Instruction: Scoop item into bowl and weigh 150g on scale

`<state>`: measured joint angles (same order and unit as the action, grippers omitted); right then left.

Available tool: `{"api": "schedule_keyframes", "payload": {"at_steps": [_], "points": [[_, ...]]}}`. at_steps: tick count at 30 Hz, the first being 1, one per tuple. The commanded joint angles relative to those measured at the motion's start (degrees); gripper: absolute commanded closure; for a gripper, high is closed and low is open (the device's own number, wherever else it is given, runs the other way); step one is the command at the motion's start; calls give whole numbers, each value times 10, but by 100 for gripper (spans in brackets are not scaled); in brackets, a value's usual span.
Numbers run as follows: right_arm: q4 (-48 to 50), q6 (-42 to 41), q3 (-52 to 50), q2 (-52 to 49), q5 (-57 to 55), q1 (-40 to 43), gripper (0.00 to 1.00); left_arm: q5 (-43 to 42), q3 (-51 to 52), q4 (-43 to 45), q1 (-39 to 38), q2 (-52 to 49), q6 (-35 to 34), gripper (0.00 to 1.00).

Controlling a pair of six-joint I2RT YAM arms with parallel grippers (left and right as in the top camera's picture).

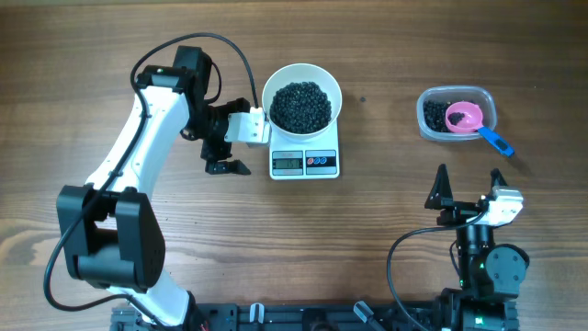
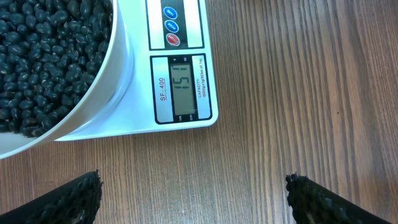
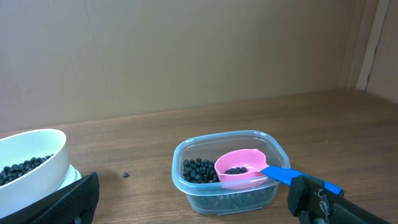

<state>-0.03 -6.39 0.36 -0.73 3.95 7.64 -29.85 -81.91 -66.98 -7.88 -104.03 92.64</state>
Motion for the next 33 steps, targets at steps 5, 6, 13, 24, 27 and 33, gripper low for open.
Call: {"api": "schedule_keyframes", "payload": {"at_steps": [5, 6, 13, 24, 27, 33], "points": [[1, 2, 0, 5, -10, -2, 0, -1, 3, 0, -2, 0, -1, 0], [1, 3, 0, 5, -10, -2, 0, -1, 3, 0, -2, 0, -1, 0], [1, 2, 0, 5, -10, -2, 0, -1, 3, 0, -2, 0, -1, 0], [1, 3, 0, 5, -10, -2, 0, -1, 3, 0, -2, 0, -1, 0], [1, 2, 0, 5, -10, -2, 0, -1, 3, 1, -2, 0, -1, 0], [1, 2, 0, 5, -10, -2, 0, -1, 3, 6, -2, 0, -1, 0]]}}
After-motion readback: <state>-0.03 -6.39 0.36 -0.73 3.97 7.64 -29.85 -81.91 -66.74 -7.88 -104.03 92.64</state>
